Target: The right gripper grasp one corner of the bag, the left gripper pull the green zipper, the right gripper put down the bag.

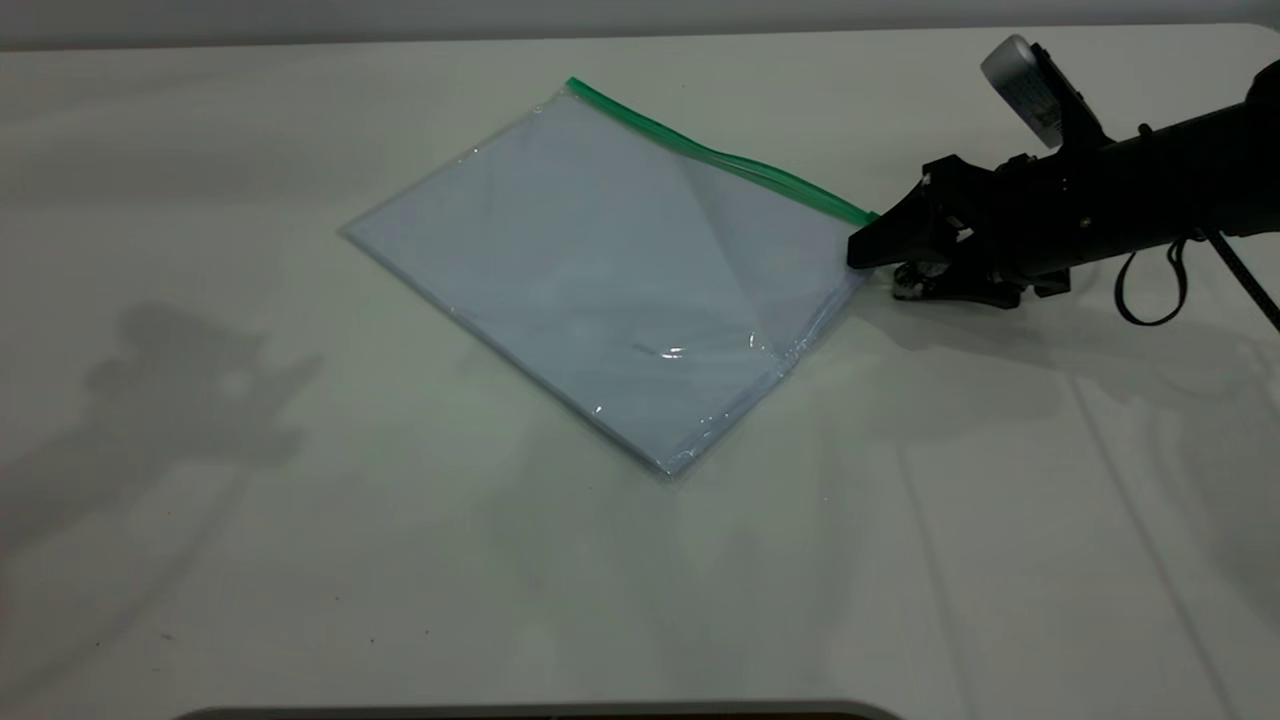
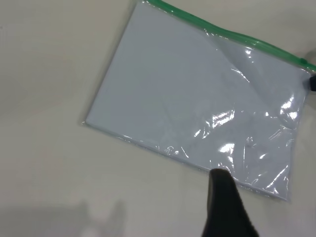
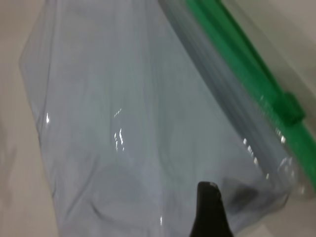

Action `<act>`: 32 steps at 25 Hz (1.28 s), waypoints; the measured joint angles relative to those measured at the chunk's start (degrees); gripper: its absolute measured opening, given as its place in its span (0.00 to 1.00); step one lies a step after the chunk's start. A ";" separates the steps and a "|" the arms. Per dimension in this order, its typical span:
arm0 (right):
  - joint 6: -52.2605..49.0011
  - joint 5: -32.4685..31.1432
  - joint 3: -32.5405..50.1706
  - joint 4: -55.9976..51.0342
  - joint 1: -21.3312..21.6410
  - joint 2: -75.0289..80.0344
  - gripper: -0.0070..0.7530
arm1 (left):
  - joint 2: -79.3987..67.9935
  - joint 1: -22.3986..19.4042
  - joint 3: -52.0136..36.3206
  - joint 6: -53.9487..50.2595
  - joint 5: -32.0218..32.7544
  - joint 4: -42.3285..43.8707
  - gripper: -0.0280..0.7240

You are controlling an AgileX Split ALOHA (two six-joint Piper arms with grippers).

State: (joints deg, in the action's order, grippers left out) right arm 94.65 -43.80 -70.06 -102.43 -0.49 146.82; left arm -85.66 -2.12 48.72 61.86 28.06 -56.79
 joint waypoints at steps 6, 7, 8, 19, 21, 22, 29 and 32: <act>-0.52 -1.25 -3.91 -0.04 -1.26 1.65 0.77 | -0.07 0.00 0.00 0.05 -0.82 -0.06 0.70; -0.52 -0.86 -4.38 -0.04 -1.90 1.76 0.77 | -0.07 0.00 0.00 0.05 -0.94 -0.06 0.70; -0.52 -0.46 -4.84 -0.04 -2.53 1.76 0.76 | -0.14 0.00 0.00 0.05 -1.21 -0.12 0.70; -0.52 -0.39 -5.19 0.61 -3.88 2.12 0.29 | -0.65 2.83 0.08 0.05 -4.34 -0.23 0.70; -0.52 -0.66 -5.19 0.65 -3.82 2.12 0.22 | -1.76 3.83 0.47 0.05 -4.60 -0.23 0.70; -0.52 -0.89 -5.19 0.65 -3.82 2.12 0.19 | -2.50 4.26 0.72 0.05 -4.63 -0.23 0.70; 1.59 -4.05 -5.19 1.56 -3.61 1.94 0.06 | -11.34 8.24 9.01 0.44 -4.41 -0.23 0.70; 1.61 -5.41 -5.19 4.06 -3.54 0.74 0.06 | -16.93 9.46 14.64 0.76 -2.87 -0.23 0.70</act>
State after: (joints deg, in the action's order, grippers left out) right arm 96.26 -49.21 -75.25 -98.37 -4.03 147.56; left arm -102.59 7.34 63.36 62.62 25.19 -57.02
